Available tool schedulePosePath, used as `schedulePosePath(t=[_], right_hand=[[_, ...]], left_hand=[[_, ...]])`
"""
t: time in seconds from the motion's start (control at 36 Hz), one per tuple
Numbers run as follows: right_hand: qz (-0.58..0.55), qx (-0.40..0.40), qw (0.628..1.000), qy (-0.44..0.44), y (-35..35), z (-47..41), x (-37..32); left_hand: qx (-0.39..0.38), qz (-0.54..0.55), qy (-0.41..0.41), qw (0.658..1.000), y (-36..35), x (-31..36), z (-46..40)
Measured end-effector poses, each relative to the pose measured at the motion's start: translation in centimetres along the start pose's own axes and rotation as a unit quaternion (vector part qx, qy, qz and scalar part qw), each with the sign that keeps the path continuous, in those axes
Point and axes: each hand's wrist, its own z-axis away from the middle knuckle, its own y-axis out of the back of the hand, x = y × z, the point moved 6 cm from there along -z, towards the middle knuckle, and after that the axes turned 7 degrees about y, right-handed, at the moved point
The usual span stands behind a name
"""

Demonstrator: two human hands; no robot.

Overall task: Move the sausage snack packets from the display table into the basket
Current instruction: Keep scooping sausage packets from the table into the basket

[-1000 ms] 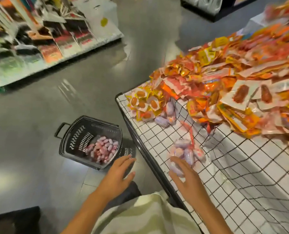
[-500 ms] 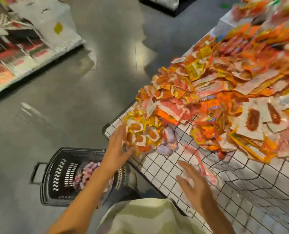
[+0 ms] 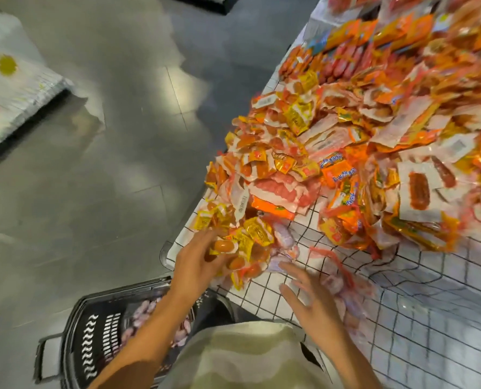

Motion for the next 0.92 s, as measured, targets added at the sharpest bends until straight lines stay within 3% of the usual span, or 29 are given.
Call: schedulePosePath(t=[0.19,0.31,0.39,0.44,0.56,0.61,0.78,0.92], right_hand=[[-0.146,-0.115,0.975,-0.120,-2.2,0.8,0.5],[-0.219,-0.082,0.957,-0.173,-2.6,0.5,0.4],[-0.269,-0.039,0.946,-0.178,-1.9,-0.3,0.7],[-0.334,-0.022,0.923,-0.191,-1.3,-0.4,1.2],[-0.512,-0.023,0.825,-0.238,-1.1,0.1,2.1],[-0.546,-0.018,0.798,-0.254,-0.9,0.0,2.4],[-0.540,0.021,0.787,-0.298,0.1,0.4,3.6],[-0.523,0.038,0.799,-0.296,1.8,1.0,3.9]], left_hand=[[-0.019,0.057,-0.025,0.998,0.7,2.4,1.6],[-0.019,0.101,-0.010,0.995,0.8,4.7,2.3],[-0.025,0.203,0.063,0.977,0.7,5.0,2.4],[-0.035,0.276,0.096,0.956,0.4,5.1,2.4],[-0.061,0.333,0.165,0.926,-1.8,4.8,2.5],[-0.080,0.359,0.201,0.908,-3.2,4.6,2.7],[-0.105,0.330,0.233,0.909,-4.7,5.4,2.2],[-0.161,0.287,0.241,0.913,-5.0,5.8,2.1]])
